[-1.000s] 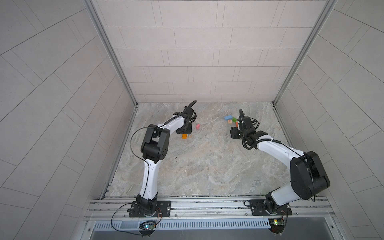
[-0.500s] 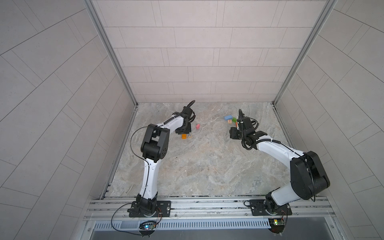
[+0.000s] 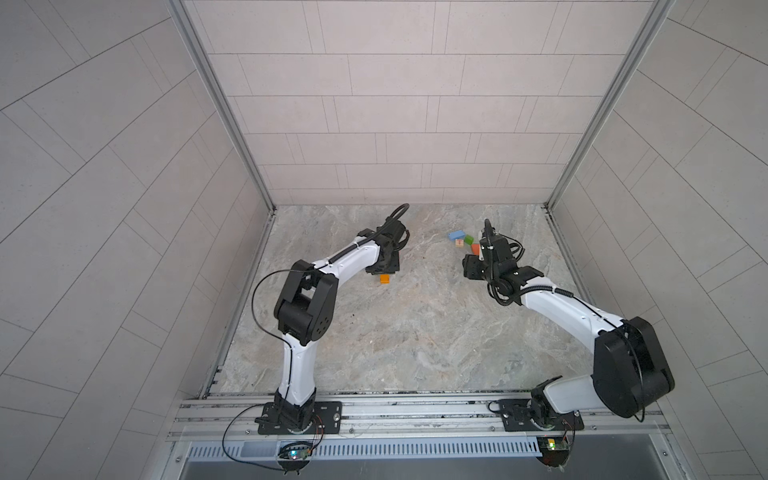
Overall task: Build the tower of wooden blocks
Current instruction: 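Close the left gripper on the orange block and lift it, then lower the orange block onto the table center and open the left gripper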
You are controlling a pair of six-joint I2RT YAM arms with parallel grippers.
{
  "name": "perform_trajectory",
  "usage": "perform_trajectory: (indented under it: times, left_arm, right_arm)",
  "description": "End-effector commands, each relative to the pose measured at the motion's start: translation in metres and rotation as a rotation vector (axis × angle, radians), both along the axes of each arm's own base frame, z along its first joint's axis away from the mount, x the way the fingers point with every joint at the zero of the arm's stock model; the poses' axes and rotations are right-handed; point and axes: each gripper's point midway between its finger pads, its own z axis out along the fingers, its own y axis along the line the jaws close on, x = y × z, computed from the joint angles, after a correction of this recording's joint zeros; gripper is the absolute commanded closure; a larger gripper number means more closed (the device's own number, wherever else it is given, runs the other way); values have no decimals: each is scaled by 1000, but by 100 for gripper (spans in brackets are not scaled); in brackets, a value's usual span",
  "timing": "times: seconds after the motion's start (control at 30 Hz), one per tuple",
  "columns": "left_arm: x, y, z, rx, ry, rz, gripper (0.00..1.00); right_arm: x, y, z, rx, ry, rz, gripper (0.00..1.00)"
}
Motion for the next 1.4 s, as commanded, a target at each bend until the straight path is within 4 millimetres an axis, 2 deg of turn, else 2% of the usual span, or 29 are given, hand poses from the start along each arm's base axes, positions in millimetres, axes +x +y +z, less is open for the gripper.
perform_trajectory:
  times: [0.0,0.23,0.7,0.77,0.83,0.87,0.93,0.97,1.03,1.1,1.23,1.37]
  left_arm:
    - [-17,-24,-4,-8,28,20,71]
    - [-30,-57,-18,8,34,5,72]
    - [-37,-74,-60,23,114,18,75]
    - [-38,-74,-63,23,120,21,72]
    - [-39,-75,-63,22,122,18,62]
    - [-39,-76,-61,17,120,16,55]
    - [-39,-76,-53,8,109,10,31]
    - [-38,-77,-48,4,101,6,23]
    - [-38,-75,-33,-5,73,-2,2]
    - [-40,-69,-15,-4,38,-9,0]
    - [-54,-44,17,27,-32,-43,0]
    - [-76,-12,44,65,-83,-53,0]
  right_arm:
    - [-5,-8,5,8,-5,-44,36]
    - [-4,-13,-1,19,11,-68,36]
    - [-3,-22,-4,16,17,-91,34]
    - [-3,-23,-3,14,16,-90,32]
    - [-3,-24,-2,8,16,-91,31]
    - [-3,-25,-2,4,17,-91,30]
    - [-4,-27,0,1,16,-94,30]
    - [-4,-28,1,0,17,-96,29]
    - [-4,-32,5,-1,18,-103,29]
    - [-4,-36,8,-8,24,-115,29]
    - [-5,-39,14,-27,37,-106,29]
    - [-4,-18,21,-48,77,62,26]
